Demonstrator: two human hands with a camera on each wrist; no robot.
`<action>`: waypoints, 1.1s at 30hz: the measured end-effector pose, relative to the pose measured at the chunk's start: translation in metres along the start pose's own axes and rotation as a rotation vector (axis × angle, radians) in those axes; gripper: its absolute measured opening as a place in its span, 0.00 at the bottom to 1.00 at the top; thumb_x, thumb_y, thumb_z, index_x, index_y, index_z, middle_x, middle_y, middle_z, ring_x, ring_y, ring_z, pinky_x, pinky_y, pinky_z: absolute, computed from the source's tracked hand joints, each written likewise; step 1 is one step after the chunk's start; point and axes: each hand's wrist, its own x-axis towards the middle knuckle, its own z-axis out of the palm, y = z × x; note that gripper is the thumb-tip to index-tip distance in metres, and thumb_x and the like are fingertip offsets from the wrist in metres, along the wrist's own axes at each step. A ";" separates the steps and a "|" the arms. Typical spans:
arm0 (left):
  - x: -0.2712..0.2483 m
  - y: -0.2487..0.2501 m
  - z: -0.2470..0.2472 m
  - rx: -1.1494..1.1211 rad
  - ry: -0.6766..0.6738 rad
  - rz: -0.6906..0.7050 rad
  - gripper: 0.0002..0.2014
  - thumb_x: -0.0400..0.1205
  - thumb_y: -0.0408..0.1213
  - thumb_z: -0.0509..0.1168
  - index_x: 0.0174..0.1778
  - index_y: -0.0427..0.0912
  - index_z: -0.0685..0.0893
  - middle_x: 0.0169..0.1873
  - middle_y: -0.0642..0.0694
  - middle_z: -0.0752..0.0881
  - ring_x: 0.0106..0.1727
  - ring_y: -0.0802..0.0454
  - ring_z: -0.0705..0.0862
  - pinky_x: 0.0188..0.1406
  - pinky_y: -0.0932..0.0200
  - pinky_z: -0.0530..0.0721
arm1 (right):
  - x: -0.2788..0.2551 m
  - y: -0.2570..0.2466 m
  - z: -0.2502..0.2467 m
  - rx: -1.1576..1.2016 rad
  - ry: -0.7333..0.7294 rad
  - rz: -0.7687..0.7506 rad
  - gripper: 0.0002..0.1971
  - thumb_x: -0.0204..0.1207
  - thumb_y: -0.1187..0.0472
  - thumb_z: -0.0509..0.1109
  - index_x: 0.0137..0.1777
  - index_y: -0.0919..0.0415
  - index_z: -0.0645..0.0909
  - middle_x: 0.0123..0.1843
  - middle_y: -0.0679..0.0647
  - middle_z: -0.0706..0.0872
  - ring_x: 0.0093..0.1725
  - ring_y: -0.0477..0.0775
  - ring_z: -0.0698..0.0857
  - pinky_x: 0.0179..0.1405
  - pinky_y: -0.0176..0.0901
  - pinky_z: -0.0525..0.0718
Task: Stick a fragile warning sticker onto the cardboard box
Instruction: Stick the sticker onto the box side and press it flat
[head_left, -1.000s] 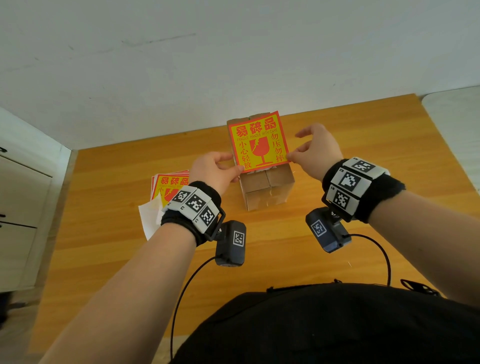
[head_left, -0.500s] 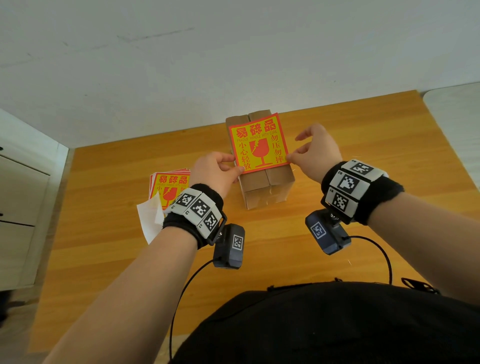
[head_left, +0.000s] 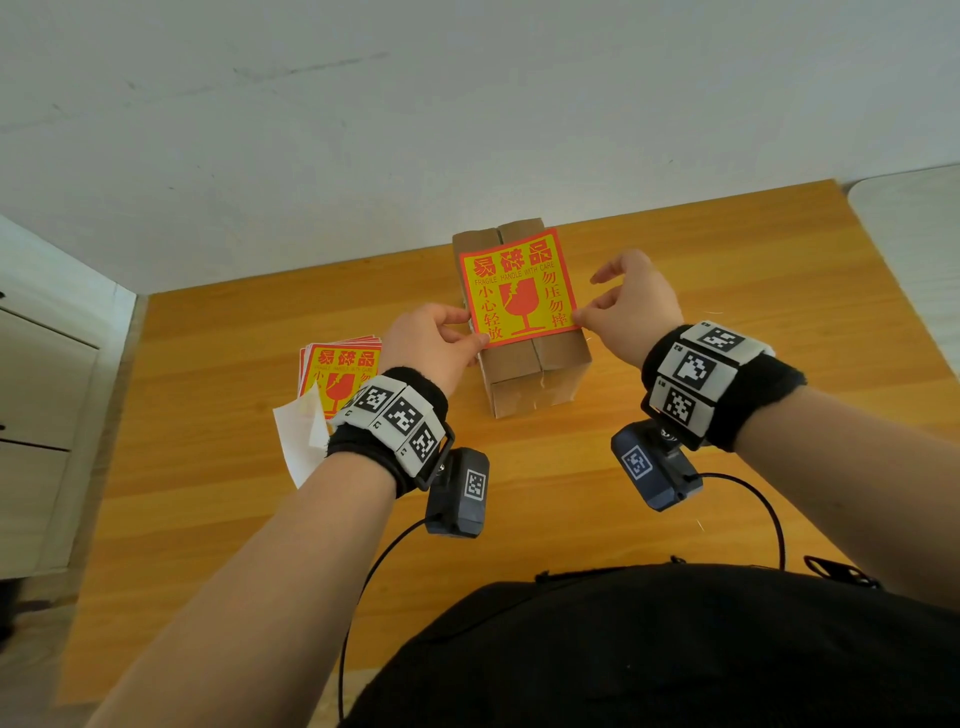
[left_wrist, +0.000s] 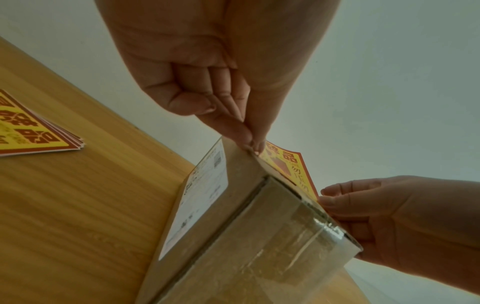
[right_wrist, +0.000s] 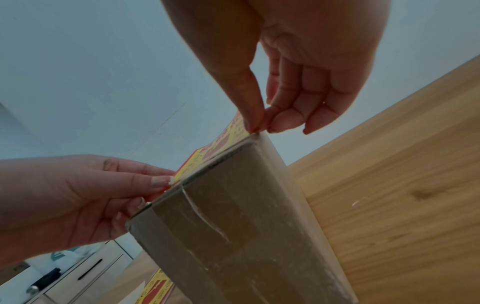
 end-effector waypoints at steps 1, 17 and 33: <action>0.000 0.000 0.000 0.001 0.001 0.000 0.18 0.76 0.45 0.69 0.62 0.45 0.82 0.30 0.56 0.85 0.42 0.56 0.87 0.45 0.61 0.78 | 0.000 0.000 0.000 0.001 0.001 0.000 0.20 0.72 0.61 0.74 0.62 0.60 0.72 0.44 0.53 0.85 0.43 0.51 0.82 0.28 0.32 0.72; 0.002 -0.007 0.002 -0.036 -0.024 -0.044 0.17 0.77 0.46 0.69 0.60 0.46 0.82 0.27 0.60 0.82 0.31 0.70 0.80 0.29 0.71 0.70 | -0.004 0.001 0.006 0.030 0.032 -0.005 0.21 0.72 0.65 0.72 0.63 0.61 0.70 0.43 0.53 0.84 0.35 0.47 0.80 0.25 0.33 0.70; -0.006 0.007 -0.003 0.313 0.177 0.303 0.20 0.85 0.41 0.56 0.73 0.44 0.73 0.70 0.46 0.78 0.72 0.51 0.75 0.69 0.59 0.72 | -0.008 -0.002 0.012 -0.186 0.092 -0.306 0.26 0.81 0.57 0.61 0.78 0.60 0.64 0.78 0.56 0.71 0.77 0.57 0.69 0.76 0.50 0.70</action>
